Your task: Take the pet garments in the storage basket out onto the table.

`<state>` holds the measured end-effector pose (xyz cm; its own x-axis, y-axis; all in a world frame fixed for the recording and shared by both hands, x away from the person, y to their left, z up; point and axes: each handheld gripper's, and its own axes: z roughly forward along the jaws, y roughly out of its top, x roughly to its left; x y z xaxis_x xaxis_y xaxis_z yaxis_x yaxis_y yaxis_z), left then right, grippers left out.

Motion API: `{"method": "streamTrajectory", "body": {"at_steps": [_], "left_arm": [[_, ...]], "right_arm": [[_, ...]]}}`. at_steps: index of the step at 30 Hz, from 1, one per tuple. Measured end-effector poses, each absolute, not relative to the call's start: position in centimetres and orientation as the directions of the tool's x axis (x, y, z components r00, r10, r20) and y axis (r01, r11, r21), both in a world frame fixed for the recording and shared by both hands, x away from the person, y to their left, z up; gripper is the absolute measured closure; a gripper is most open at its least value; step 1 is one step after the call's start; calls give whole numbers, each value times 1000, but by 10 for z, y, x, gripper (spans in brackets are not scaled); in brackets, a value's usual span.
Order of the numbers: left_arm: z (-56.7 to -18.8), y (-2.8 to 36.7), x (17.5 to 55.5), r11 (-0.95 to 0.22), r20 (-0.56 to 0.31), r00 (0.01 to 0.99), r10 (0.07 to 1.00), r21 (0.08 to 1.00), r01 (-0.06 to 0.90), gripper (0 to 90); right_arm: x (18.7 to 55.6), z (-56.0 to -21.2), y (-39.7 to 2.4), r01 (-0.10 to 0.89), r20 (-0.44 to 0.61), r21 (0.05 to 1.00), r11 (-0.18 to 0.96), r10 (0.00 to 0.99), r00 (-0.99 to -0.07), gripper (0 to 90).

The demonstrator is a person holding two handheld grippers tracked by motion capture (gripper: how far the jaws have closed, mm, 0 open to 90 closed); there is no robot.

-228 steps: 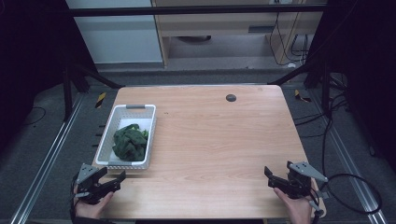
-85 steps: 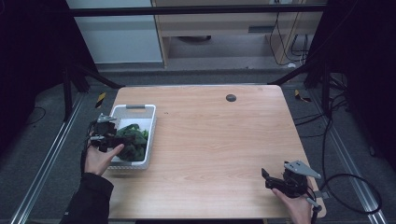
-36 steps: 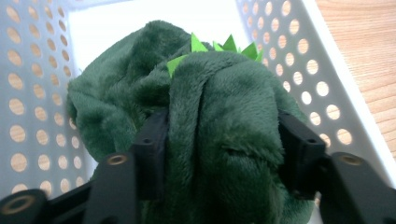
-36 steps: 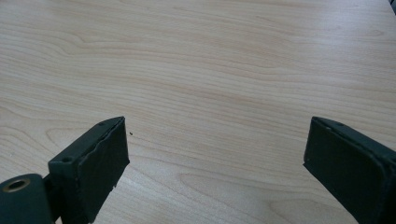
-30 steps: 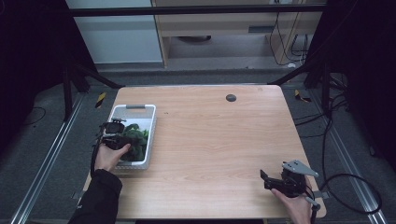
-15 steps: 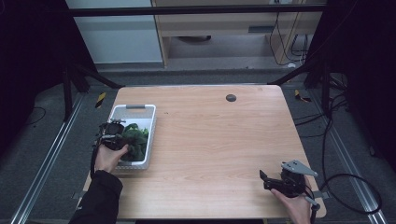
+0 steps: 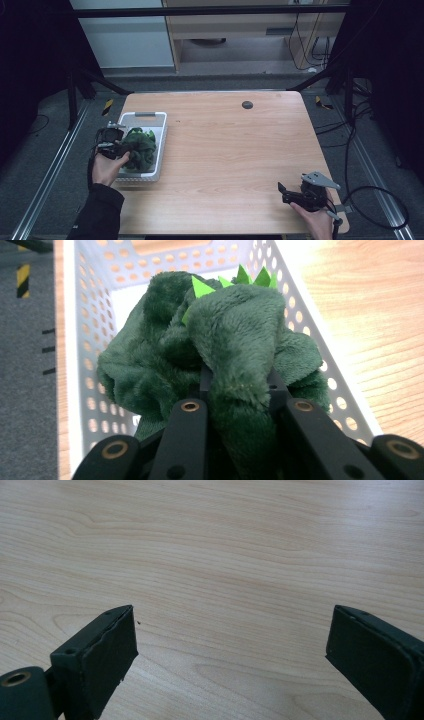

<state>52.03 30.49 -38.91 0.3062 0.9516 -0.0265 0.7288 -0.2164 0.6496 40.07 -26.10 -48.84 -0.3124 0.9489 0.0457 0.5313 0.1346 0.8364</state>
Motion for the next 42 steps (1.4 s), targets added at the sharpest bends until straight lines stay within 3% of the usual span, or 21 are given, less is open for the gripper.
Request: {"method": "streamTrajectory", "body": {"at_steps": [25,42], "left_arm": [[-332,308,491,-285,17,395,919,720,633,782],[-306,276,473,-380,52,519,853,744,550,782]], "right_arm": [[401,-488,-260,526,40,839,139,948,-315,59],[400,-487,-261,521,37,842,137,950,-310,59]]}}
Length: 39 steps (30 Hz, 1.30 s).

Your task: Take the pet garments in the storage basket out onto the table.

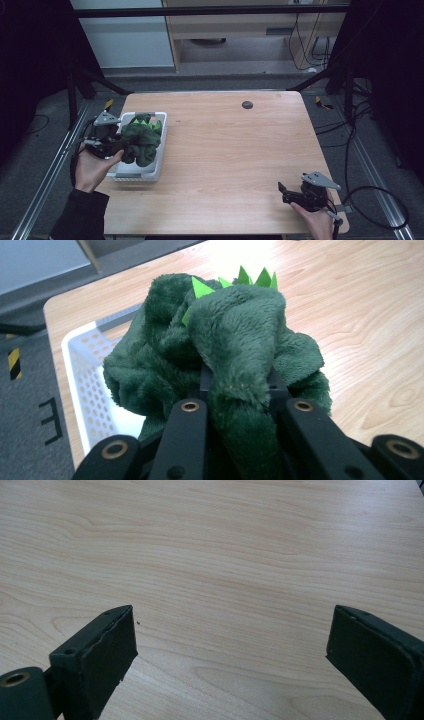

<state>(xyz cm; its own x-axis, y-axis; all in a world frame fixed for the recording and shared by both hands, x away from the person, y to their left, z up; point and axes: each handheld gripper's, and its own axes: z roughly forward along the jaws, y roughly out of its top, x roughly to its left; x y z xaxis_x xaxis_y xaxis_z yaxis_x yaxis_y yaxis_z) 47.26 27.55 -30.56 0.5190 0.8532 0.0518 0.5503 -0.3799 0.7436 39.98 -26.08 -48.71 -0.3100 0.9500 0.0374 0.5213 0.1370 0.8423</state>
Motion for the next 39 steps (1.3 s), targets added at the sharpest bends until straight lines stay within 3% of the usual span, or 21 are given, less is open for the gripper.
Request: {"method": "streamTrajectory", "body": {"at_steps": [39], "left_arm": [[-298,182,475,-534,86,699,710,712,455,782]], "right_arm": [[399,-485,-262,510,39,850,131,950,-310,60]]}}
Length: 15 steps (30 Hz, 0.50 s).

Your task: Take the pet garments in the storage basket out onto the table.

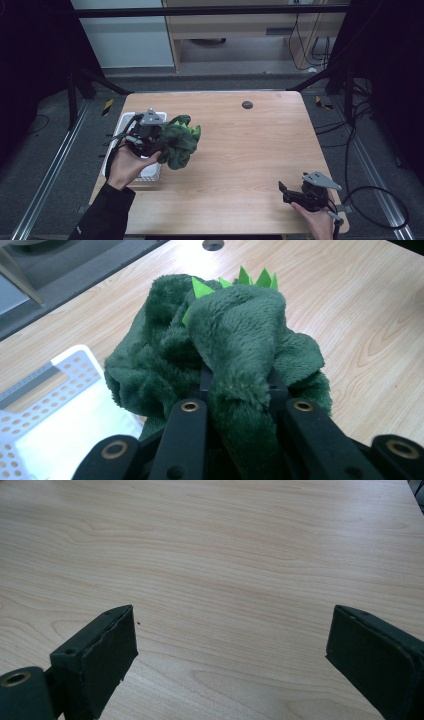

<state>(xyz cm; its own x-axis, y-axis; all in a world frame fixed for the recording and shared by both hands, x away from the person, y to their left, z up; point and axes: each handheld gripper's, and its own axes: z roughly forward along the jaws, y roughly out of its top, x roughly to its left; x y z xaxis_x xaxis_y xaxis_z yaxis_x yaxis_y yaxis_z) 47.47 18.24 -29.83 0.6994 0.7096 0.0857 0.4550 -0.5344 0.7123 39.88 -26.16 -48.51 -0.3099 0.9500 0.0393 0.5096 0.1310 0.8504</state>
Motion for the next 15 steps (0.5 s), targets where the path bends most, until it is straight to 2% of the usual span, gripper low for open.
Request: {"method": "streamTrajectory", "body": {"at_steps": [15], "left_arm": [[-311,151,481,-587,84,748,658,680,440,782]], "right_arm": [[399,-485,-263,496,26,857,139,950,-310,61]]}}
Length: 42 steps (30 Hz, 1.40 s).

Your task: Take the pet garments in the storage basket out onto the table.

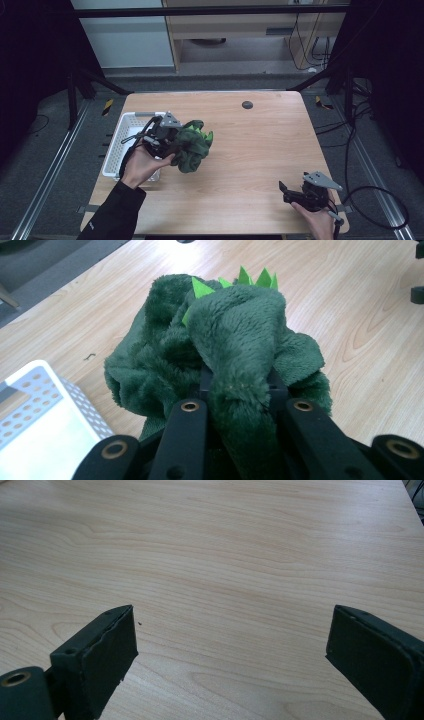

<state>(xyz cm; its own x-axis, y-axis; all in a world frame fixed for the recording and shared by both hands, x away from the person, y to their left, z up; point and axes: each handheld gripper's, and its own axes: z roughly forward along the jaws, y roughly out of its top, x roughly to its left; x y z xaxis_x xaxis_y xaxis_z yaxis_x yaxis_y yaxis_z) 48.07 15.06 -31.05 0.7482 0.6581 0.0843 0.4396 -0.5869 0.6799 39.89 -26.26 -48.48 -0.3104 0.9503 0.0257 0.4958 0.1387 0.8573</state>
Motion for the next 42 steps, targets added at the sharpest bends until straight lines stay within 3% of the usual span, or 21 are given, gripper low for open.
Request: {"method": "streamTrajectory", "body": {"at_steps": [42], "left_arm": [[-377,84,496,-696,54,832,552,580,424,780]], "right_arm": [[399,-484,-263,486,24,863,137,950,-310,62]]}}
